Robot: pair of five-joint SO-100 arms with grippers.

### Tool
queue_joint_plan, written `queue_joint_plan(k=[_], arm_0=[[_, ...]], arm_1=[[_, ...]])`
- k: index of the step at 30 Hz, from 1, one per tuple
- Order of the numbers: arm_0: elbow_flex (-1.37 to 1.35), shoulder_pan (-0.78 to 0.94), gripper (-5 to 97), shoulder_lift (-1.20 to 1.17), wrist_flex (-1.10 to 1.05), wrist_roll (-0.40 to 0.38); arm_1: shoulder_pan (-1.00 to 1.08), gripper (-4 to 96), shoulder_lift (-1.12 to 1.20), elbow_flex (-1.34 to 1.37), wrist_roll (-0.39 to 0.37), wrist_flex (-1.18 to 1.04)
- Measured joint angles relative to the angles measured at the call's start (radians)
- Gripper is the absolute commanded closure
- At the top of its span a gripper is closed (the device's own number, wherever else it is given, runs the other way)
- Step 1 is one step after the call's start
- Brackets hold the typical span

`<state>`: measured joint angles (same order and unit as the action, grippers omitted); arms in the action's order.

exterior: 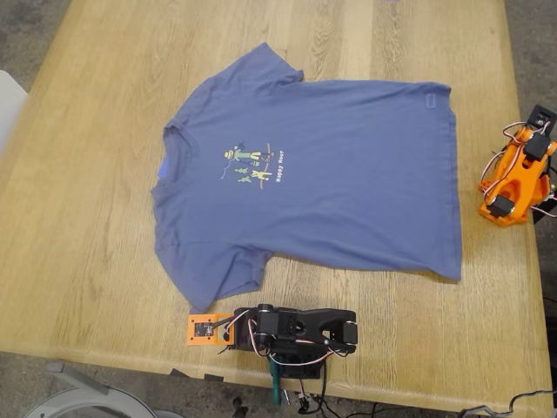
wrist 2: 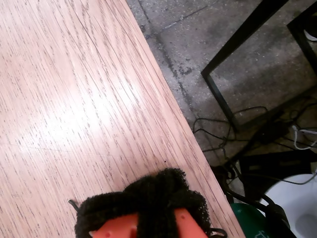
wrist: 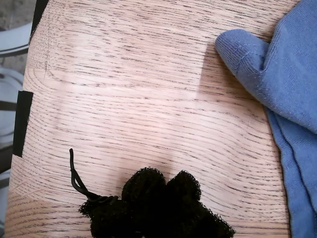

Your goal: Fold a T-shirt

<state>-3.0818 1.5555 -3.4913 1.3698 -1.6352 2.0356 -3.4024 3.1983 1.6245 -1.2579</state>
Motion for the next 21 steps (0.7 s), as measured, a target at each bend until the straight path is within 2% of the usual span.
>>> queue_joint_plan(k=[4, 21], arm_0=[[0.000, 0.000, 92, 0.000, -0.146, -0.025], [0.000, 0.000, 92, 0.000, -0.192, -0.028]], arm_1=[[0.011, 90.9, -0.005, 0.000, -0.034, 0.201], [0.011, 91.1, 0.000, 0.000, -0.043, 0.310]])
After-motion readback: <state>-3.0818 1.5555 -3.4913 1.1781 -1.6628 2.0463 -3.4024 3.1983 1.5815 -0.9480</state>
